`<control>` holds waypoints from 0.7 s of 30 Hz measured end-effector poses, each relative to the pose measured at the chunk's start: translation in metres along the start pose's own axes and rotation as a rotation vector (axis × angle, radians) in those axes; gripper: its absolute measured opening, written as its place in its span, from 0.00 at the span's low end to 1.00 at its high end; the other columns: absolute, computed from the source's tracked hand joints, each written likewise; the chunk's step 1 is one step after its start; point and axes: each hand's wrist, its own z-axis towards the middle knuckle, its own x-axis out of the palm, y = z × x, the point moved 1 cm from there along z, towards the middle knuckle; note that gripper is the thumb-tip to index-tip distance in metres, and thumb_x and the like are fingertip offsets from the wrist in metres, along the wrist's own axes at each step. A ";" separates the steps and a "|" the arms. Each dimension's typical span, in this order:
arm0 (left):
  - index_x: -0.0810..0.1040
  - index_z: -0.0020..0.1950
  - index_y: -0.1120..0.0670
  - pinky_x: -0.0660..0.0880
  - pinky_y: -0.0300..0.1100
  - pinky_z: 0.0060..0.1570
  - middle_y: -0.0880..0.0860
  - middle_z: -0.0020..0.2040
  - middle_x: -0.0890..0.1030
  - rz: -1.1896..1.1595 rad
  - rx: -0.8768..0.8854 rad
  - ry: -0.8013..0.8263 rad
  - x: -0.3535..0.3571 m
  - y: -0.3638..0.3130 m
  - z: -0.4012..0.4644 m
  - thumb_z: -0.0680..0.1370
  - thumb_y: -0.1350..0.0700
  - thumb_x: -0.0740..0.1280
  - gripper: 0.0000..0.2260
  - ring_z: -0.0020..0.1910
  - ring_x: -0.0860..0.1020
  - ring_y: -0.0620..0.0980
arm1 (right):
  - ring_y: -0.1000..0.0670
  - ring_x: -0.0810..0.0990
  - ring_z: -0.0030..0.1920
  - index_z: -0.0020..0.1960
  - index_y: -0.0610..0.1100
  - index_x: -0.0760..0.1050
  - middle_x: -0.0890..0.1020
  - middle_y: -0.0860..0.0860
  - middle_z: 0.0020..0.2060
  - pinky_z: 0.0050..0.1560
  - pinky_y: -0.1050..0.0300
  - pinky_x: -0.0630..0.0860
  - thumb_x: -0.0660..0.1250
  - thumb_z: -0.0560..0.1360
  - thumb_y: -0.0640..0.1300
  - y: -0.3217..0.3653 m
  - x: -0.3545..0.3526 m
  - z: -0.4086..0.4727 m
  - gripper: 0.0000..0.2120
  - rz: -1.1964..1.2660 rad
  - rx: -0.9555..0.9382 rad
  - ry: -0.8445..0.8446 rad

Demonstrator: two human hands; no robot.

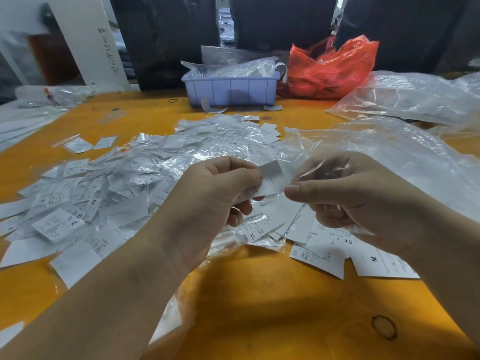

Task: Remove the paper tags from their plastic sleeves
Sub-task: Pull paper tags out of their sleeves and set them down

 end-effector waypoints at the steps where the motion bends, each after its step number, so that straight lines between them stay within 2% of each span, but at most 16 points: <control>1: 0.83 0.34 0.51 0.68 0.36 0.24 0.52 0.30 0.79 0.008 0.008 0.009 0.000 0.000 0.000 0.76 0.63 0.68 0.12 0.26 0.72 0.46 | 0.51 0.57 0.26 0.35 0.41 0.80 0.61 0.45 0.27 0.24 0.62 0.57 0.76 0.58 0.44 0.000 0.000 0.000 0.09 0.005 -0.001 -0.002; 4: 0.83 0.35 0.51 0.69 0.36 0.25 0.52 0.31 0.80 0.041 0.041 0.064 -0.001 0.000 -0.001 0.76 0.61 0.68 0.11 0.27 0.73 0.46 | 0.51 0.57 0.26 0.35 0.41 0.80 0.60 0.46 0.27 0.24 0.62 0.57 0.77 0.59 0.43 0.001 0.000 0.000 0.09 0.018 -0.002 0.012; 7: 0.84 0.37 0.51 0.70 0.36 0.26 0.52 0.32 0.81 0.052 0.057 0.119 0.000 -0.001 -0.003 0.74 0.58 0.70 0.07 0.28 0.74 0.45 | 0.52 0.57 0.25 0.39 0.37 0.80 0.60 0.47 0.26 0.23 0.63 0.58 0.79 0.63 0.39 0.000 -0.002 0.000 0.10 0.014 0.007 0.029; 10: 0.84 0.40 0.51 0.70 0.35 0.26 0.52 0.33 0.81 0.048 0.061 0.157 -0.001 0.000 -0.003 0.70 0.56 0.74 0.00 0.29 0.74 0.45 | 0.52 0.57 0.25 0.33 0.42 0.78 0.60 0.48 0.25 0.23 0.63 0.58 0.74 0.65 0.41 0.001 -0.002 0.000 0.06 0.018 -0.001 0.042; 18: 0.84 0.41 0.54 0.70 0.36 0.26 0.53 0.34 0.81 0.043 0.082 0.163 0.000 0.001 -0.003 0.68 0.51 0.71 0.08 0.29 0.75 0.46 | 0.51 0.57 0.26 0.40 0.32 0.76 0.60 0.46 0.26 0.24 0.62 0.57 0.74 0.65 0.41 0.000 -0.005 0.000 0.13 0.014 0.013 0.067; 21: 0.84 0.41 0.54 0.70 0.35 0.26 0.53 0.34 0.81 0.051 0.089 0.150 0.000 0.001 -0.003 0.68 0.51 0.71 0.08 0.29 0.75 0.45 | 0.52 0.59 0.25 0.37 0.39 0.79 0.62 0.47 0.25 0.23 0.63 0.58 0.74 0.64 0.42 0.002 -0.003 -0.001 0.07 0.007 0.016 0.078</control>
